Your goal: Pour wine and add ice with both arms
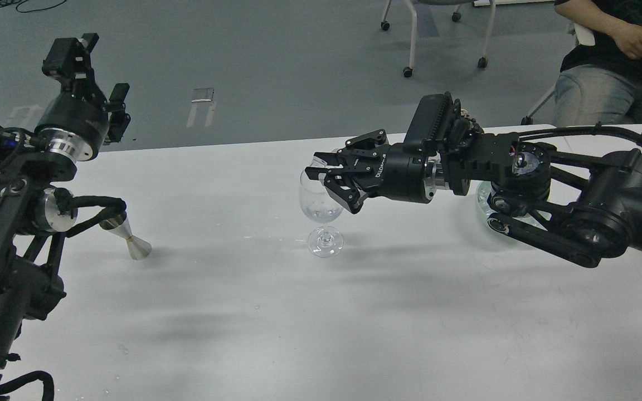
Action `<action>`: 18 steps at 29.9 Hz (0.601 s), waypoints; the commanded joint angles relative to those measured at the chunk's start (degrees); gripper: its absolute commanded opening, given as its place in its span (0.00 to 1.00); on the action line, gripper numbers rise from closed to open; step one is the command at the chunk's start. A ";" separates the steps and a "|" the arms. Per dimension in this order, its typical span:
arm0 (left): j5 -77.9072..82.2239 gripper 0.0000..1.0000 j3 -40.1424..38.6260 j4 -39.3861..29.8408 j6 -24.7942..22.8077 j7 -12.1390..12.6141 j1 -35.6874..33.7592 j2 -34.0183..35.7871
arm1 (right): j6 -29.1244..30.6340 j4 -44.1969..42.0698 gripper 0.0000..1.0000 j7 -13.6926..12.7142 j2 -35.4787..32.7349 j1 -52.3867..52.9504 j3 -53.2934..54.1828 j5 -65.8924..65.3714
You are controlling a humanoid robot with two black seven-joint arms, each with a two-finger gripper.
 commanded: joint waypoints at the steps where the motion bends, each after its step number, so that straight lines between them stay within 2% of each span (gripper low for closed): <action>1: -0.01 0.97 0.00 0.00 0.00 0.00 0.03 0.00 | -0.08 -0.97 0.25 -0.01 1.25 0.03 -0.01 0.00; 7: -0.01 0.97 0.00 0.00 0.00 0.00 0.03 0.00 | -0.08 -1.58 0.34 -0.09 2.31 0.03 0.08 0.00; 10: -0.01 0.97 -0.18 0.00 0.00 0.00 0.03 0.09 | -0.08 -1.76 0.43 -0.09 2.31 0.03 0.08 0.00; 18: 0.08 0.97 -0.18 0.00 0.00 0.00 0.03 0.09 | -0.08 -1.76 0.51 -0.09 2.22 0.20 0.16 0.09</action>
